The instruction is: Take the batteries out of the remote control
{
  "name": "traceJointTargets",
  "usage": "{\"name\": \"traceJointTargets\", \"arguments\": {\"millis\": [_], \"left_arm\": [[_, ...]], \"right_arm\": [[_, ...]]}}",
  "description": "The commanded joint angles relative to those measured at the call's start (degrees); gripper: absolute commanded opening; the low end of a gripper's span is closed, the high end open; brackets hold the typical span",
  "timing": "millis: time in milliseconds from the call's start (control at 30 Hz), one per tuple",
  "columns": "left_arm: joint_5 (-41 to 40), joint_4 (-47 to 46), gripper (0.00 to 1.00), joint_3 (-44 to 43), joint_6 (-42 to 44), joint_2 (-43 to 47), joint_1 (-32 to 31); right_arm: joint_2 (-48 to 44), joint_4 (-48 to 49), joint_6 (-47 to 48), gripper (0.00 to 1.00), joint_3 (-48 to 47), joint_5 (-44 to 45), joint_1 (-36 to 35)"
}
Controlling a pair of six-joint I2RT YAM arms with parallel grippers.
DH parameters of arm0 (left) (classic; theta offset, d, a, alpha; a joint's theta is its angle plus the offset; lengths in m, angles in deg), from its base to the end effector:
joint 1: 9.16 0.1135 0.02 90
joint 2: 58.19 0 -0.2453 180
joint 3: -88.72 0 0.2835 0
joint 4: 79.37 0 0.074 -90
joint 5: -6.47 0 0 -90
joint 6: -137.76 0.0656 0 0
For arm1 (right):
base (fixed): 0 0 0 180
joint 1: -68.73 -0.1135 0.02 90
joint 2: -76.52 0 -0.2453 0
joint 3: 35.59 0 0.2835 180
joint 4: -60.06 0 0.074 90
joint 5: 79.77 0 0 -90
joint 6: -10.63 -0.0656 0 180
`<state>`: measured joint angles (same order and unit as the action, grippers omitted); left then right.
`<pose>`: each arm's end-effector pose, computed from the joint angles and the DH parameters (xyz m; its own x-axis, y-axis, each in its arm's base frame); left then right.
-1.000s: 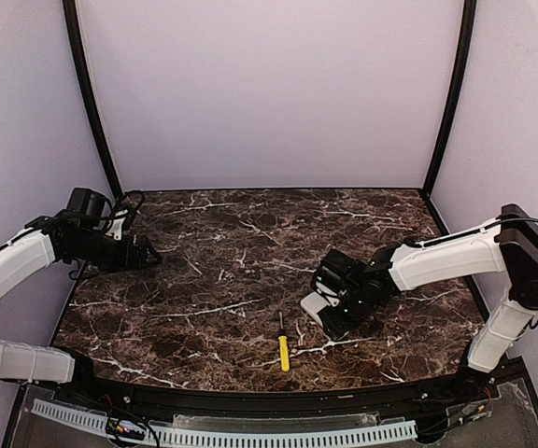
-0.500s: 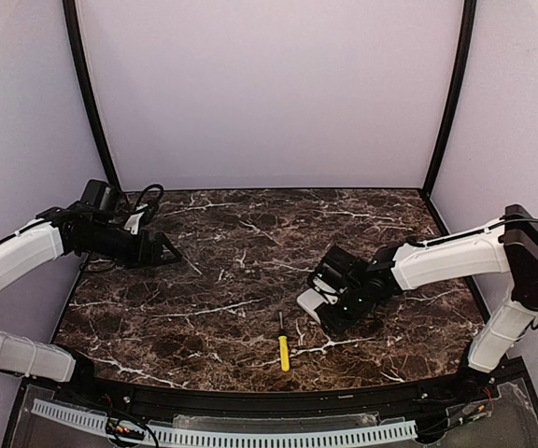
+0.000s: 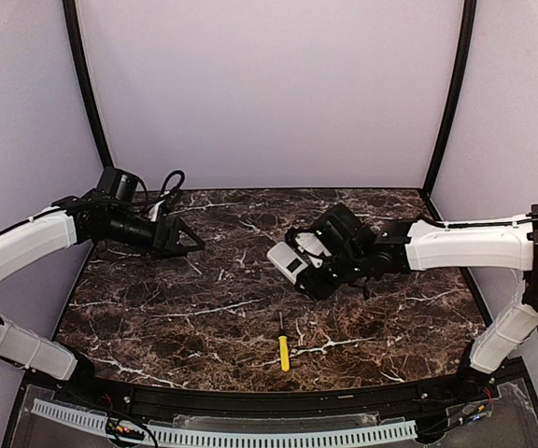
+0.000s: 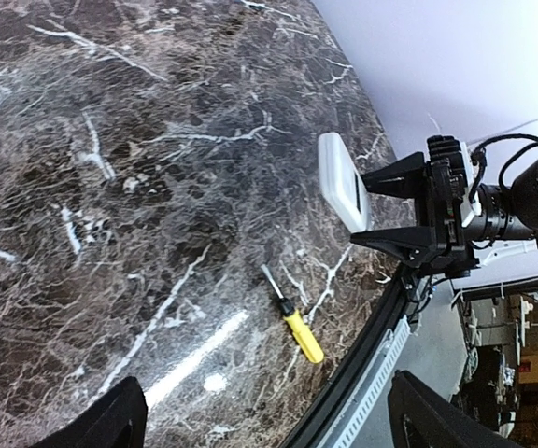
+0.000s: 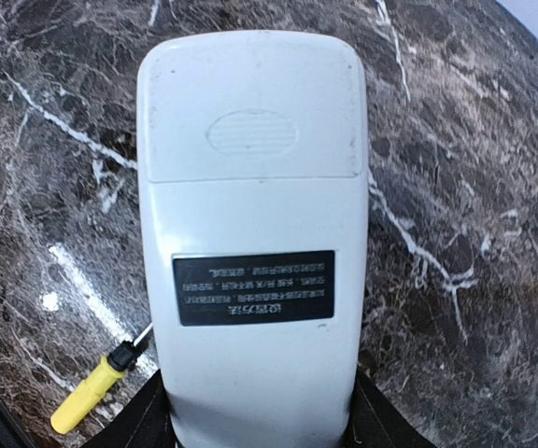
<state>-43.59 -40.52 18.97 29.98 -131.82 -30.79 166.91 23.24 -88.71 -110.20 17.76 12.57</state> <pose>0.2866 -0.1590 0.2453 -0.8208 0.0736 -0.5665 0.4939 0.5895 -0.6391 0.2182 0.3100 0.1712 -0.5630 -0.5508 -0.6162 -0.6970 0.7171 -0.0042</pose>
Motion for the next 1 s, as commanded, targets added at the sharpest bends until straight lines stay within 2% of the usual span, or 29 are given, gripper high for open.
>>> {"name": "traceJointTargets", "arguments": {"millis": [0,300,700,967], "left_arm": [[5.7,-1.2,0.90,-3.1,-0.4,-2.0,-2.5],[8.1,-2.6,0.90,-9.2,-2.0,-8.5,-9.2],[9.6,-8.6,0.89,-13.5,-8.4,-15.3,-11.4],[9.3,-12.8,0.81,-14.2,-12.3,-18.1,-12.3]], "right_arm": [[-2.1,6.3,6.2,0.42,-3.1,-1.6,-0.3],[-2.4,7.9,12.6,0.42,-6.6,-5.5,-0.3],[-4.3,9.7,18.1,0.42,-6.7,-9.6,-1.2],[-4.1,10.5,20.5,0.43,-7.3,-9.6,-1.8]]}}
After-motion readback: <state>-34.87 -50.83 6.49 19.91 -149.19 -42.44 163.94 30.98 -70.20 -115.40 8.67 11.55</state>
